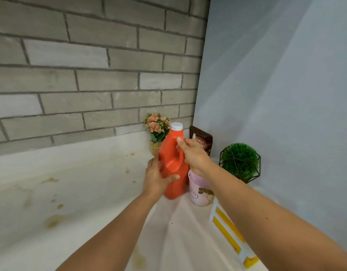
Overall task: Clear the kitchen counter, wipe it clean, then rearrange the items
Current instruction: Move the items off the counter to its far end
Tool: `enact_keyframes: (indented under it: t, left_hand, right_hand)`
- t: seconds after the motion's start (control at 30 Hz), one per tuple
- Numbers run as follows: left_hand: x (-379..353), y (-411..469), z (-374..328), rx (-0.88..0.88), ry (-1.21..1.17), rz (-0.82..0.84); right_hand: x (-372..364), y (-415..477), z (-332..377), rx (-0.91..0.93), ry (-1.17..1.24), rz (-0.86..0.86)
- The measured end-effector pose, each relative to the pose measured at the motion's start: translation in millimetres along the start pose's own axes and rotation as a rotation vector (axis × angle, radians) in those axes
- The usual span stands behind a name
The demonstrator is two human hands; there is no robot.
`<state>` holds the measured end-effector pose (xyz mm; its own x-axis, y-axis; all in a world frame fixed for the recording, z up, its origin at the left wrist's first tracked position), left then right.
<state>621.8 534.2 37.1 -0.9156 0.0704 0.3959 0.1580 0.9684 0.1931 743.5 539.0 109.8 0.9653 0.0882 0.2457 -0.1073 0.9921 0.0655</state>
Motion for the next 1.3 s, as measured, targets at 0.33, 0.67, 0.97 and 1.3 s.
enact_keyframes:
  t: [0.33,0.67,0.97,1.3]
  left_hand:
    - [-0.6,-4.6,4.0,0.054,0.007,-0.018]
    - [47.8,-31.6,-13.7,0.070,0.074,-0.178]
    - [169.1,-114.2,-4.9,0.058,-0.005,-0.390]
    - [353.9,-315.9,35.0,0.176,0.078,-0.629]
  right_hand:
    - [4.2,6.9,10.5,-0.035,-0.294,-0.032]
    - [-14.7,-24.3,73.0,0.323,-0.419,-0.368]
    - [-155.5,-53.4,103.3,0.372,-0.298,-0.030]
    - [-394.6,-159.3,146.7,0.320,-0.337,0.411]
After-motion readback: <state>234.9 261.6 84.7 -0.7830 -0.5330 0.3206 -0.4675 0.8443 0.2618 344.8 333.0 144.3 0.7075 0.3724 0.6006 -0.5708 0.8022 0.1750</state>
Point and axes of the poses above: each hand's wrist, its own y-axis towards the middle knuckle, its own x-axis out of the back of the hand, z = x × y, the point moved 7 cm from there along y, towards the middle knuckle, and after that the axes turned 10 degrees about z, right-handed, at the moved point
